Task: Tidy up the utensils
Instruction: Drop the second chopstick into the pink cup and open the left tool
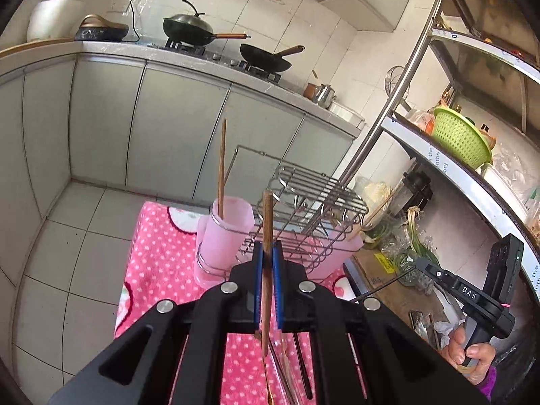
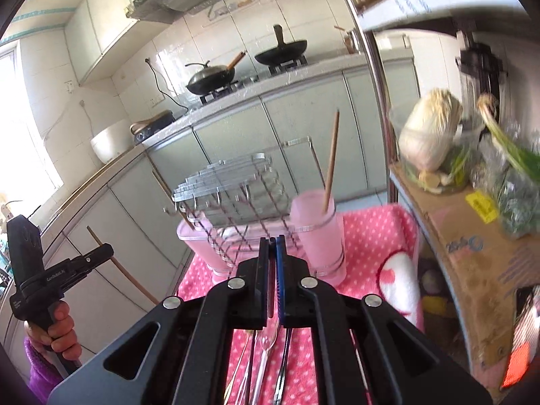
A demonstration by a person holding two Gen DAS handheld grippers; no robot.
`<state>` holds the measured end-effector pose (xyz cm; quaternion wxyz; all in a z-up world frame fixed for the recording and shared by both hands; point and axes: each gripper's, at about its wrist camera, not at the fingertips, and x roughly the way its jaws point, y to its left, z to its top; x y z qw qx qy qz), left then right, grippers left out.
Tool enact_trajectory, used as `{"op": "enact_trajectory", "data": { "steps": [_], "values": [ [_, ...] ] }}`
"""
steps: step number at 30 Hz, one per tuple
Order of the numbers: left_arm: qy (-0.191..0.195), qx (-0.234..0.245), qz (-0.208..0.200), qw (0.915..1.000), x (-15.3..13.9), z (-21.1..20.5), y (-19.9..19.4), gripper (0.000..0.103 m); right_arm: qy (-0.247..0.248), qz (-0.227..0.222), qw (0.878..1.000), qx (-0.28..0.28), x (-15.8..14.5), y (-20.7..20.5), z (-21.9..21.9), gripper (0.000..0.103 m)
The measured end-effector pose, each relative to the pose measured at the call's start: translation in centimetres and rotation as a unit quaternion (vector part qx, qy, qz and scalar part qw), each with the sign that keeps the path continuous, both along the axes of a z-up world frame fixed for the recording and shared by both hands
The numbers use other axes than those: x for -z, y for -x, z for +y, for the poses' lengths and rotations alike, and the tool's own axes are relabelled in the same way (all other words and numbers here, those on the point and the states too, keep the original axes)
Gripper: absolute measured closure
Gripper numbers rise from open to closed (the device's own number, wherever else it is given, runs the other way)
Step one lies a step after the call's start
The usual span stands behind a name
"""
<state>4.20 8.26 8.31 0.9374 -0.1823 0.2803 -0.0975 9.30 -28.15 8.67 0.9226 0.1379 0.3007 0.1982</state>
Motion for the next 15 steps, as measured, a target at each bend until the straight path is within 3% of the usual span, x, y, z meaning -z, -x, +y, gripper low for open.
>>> {"op": "enact_trajectory", "data": {
  "steps": [15],
  "values": [
    [-0.003, -0.026, -0.068, 0.9974, -9.3, 2.5, -2.0, 0.098, 0.017, -0.068, 0.997, 0.042, -9.6, -2.9, -1.8, 0.099]
  ]
}}
